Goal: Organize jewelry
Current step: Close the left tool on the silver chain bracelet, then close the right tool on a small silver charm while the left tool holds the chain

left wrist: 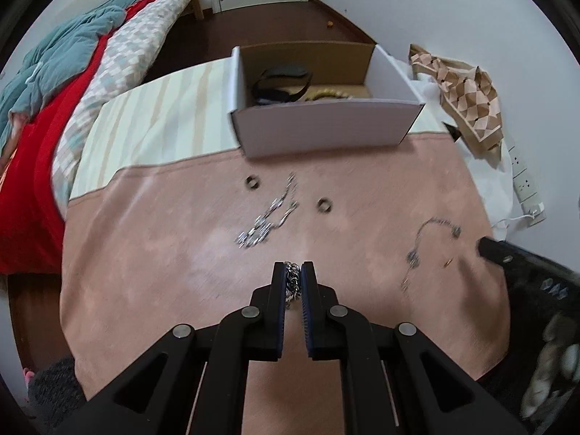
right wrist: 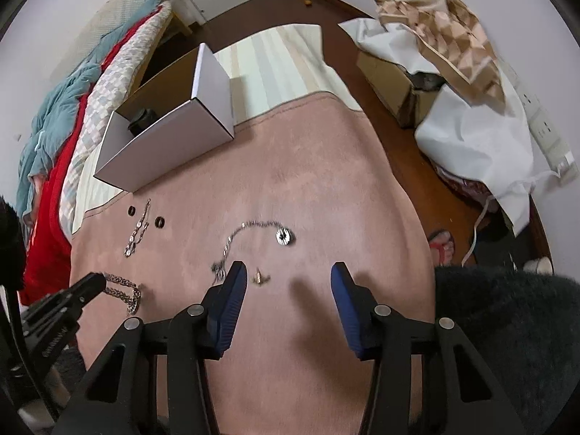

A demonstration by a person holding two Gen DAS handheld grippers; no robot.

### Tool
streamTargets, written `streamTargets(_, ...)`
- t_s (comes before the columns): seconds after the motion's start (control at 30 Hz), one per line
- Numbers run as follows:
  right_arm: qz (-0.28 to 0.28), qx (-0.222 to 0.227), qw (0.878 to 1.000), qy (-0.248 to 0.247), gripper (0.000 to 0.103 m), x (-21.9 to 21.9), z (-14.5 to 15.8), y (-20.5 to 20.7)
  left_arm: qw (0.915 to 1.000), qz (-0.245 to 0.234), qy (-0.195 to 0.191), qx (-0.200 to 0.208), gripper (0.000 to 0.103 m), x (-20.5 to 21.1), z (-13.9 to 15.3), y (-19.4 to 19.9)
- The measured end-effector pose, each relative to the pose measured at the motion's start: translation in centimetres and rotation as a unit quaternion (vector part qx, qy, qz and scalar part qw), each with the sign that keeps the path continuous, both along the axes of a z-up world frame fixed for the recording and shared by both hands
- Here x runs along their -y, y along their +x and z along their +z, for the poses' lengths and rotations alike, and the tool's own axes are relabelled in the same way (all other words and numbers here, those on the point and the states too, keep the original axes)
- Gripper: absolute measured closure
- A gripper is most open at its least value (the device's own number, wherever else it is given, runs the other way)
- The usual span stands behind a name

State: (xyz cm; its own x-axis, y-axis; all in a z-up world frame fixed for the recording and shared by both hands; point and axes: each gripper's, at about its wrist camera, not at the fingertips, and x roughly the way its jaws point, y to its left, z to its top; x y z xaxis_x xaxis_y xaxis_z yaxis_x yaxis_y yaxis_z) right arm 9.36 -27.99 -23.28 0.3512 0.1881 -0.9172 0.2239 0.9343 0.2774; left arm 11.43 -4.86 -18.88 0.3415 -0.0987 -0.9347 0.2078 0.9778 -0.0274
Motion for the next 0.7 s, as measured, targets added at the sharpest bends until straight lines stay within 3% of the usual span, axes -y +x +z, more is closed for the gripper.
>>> streamTargets(0.27,0.042,0.015,0.998,-0.038,0.067,-2.5,-2.2,2.4,0.9999,-0.009,-0.004,0.003,0.097,1.6,-0.1,1.9)
streamTargets(0.33,0.049,0.017,0.997,-0.055,0.081,-3.0,-2.6,2.7,1.0000,-0.006,-0.004,0.002,0.097,1.3,-0.1,2.1)
streamTargets(0.37,0.054,0.016,0.996,-0.063,0.093,-3.3,-2.7,2.9,1.0000,-0.006,-0.004,0.002,0.097,1.3,-0.1,2.1)
streamTargets(0.57,0.054,0.037,0.996,-0.052,0.093,-3.6,-1.4,2.8,0.9999,-0.002,-0.011,0.006,0.097,0.9,0.7,2.2)
streamTargets(0.7,0.061,0.075,0.995,-0.030,0.093,-4.2,2.4,2.4,0.9995,0.000,-0.024,0.019,0.097,0.4,2.6,2.2)
